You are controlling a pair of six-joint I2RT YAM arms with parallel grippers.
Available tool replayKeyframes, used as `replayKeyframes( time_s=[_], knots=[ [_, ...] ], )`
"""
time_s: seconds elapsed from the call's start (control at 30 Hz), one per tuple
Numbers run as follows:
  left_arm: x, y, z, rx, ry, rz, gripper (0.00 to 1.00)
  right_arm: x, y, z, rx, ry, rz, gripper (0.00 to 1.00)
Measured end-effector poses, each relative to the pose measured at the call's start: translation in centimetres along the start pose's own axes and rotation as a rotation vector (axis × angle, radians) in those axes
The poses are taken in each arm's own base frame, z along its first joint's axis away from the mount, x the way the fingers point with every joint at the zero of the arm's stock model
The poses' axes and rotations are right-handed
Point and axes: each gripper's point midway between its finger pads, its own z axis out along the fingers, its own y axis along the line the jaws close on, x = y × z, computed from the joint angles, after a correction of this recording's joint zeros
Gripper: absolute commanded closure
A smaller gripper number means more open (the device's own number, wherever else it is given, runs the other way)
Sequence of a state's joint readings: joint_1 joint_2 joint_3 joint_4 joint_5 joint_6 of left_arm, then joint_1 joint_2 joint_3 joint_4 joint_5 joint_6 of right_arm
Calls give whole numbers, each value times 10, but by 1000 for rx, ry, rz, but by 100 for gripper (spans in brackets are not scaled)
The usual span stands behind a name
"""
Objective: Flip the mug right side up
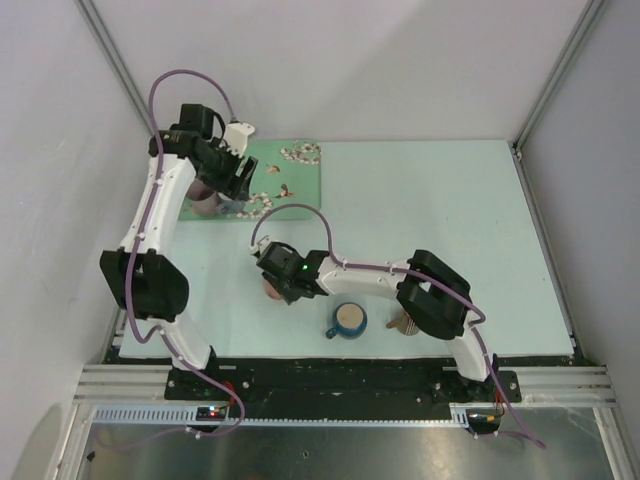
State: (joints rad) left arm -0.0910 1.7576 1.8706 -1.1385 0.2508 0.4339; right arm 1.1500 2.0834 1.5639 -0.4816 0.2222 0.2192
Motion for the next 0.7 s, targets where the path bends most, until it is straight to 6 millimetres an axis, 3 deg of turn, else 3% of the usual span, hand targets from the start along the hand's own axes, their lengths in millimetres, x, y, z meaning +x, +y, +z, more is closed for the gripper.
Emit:
replayKeyframes(
  time_s=[0.07,0.13,0.3,0.4,0.5,0.57,0.7],
  knots=[
    [0,0,-1,0,-2,0,23,-3,-1,3,-23,-7,-4,88],
    [-1,0,-3,-2,-6,2,23,-6,-2,5,-38,-12,-9,97],
    [-5,-4,-14,-7,-36,1,18,-10,-9,4,-83,-8,18,100],
    [-16,-8,-30,0,-78,-3,15,-15,-23,-9,-129,-25,86,100],
    [-43,-18,-56,30,-190,-7,15,-33,-50,-45,-173,-116,212,100],
    [-64,-33,-80,86,-288,-15,13,-59,-76,-86,-197,-246,322,100],
    [-96,-72,-131,251,-459,-39,11,-134,-129,-188,-226,-625,473,100]
  ],
)
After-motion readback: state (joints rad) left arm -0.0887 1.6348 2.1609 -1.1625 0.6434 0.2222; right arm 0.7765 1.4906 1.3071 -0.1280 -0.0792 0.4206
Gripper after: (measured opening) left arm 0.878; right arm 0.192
